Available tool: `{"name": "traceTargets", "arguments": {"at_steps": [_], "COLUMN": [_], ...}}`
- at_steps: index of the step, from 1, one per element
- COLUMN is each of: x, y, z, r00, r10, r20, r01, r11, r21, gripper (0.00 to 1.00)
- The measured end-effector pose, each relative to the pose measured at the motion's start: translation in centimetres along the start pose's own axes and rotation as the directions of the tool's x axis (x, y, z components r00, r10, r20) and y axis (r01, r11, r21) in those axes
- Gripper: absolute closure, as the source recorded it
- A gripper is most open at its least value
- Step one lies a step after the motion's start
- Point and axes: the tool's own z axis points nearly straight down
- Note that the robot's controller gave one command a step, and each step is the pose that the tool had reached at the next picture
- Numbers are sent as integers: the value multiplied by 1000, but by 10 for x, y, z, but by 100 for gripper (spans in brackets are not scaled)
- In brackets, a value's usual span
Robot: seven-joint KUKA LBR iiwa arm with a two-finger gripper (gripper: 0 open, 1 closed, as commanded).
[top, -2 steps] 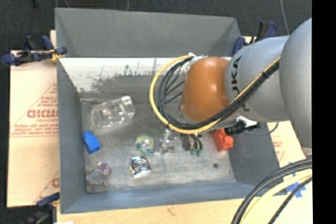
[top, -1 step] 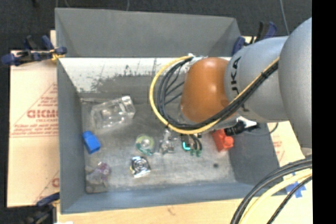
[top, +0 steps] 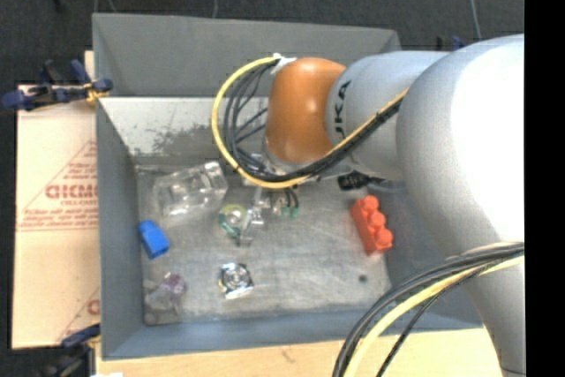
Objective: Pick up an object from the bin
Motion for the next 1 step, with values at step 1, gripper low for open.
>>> {"name": "traceTargets", "arguments": {"at_steps": [1], "x": [-24], "y": [11], "z": [-1], "r00": [993], "r10": [117], "r20": [8], "r01": [-117], "r11": [993], "r21": [-4], "gripper": [0]}}
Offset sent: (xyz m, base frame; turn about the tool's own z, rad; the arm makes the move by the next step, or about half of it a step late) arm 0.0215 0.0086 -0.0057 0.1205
